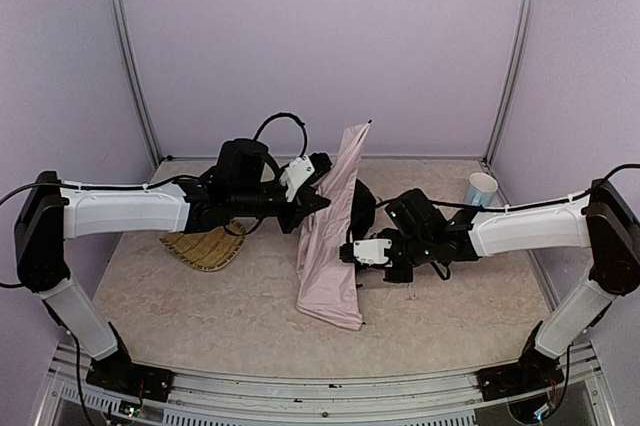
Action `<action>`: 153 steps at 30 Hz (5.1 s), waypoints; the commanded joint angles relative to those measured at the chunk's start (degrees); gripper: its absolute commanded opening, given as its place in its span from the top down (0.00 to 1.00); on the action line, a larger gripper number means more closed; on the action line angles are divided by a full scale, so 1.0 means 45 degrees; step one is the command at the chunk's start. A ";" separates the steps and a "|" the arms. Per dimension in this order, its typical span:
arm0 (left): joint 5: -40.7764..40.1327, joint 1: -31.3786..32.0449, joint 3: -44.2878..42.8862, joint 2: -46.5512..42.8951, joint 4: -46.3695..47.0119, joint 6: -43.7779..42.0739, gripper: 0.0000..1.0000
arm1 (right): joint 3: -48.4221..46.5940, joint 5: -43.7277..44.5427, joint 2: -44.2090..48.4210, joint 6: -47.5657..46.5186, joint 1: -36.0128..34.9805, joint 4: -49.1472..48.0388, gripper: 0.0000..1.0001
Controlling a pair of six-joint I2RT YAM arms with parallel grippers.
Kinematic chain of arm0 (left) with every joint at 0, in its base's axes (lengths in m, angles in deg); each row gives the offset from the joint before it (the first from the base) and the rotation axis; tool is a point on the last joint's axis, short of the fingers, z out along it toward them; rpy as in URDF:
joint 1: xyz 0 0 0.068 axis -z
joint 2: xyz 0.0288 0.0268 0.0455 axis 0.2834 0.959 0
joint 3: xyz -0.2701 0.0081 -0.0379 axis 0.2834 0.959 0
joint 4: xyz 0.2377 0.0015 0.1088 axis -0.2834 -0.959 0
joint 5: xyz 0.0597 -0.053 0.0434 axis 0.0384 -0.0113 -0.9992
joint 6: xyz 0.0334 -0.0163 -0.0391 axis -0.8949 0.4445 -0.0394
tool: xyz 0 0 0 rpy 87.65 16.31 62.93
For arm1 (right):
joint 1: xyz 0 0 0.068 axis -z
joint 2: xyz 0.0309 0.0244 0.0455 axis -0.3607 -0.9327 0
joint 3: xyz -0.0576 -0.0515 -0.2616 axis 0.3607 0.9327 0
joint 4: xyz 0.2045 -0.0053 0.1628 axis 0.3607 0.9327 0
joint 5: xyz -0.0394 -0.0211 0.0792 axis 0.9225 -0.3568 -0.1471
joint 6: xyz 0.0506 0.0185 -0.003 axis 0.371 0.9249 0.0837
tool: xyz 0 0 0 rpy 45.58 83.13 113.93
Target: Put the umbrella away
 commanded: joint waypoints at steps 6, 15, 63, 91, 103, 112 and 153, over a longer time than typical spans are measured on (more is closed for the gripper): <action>-0.2401 -0.0170 0.0880 0.0150 -0.2220 -0.1577 1.00 | 0.0123 -0.0482 0.0562 0.0819 0.0313 -0.0753 0.90; -0.1468 0.0530 0.0966 0.0259 -0.0239 -0.1781 1.00 | -0.0117 -0.0501 0.2866 0.2561 0.0339 -0.1594 0.03; -0.1452 0.1248 0.1527 -0.0068 0.1284 -0.1363 0.42 | -0.4723 -0.7741 0.2632 1.6544 0.3108 0.1291 1.00; 0.2287 -0.1826 0.3693 0.1197 0.5342 0.2225 0.93 | -0.2602 -1.0549 0.0645 1.6483 0.3066 -0.7299 1.00; 0.4304 -0.1572 0.4149 0.1662 0.8060 0.3315 0.94 | -0.3316 -0.9792 -0.2338 1.5627 0.2588 -0.8107 1.00; 0.3854 -0.2185 0.5051 0.1024 0.7923 0.3895 0.45 | -0.3615 -0.9405 -0.3950 1.4242 0.2588 -0.6809 1.00; -0.0063 0.0198 0.3333 -0.1790 0.0634 -0.1061 0.17 | -0.7259 -0.7501 -0.4034 1.0853 0.4555 0.0517 0.00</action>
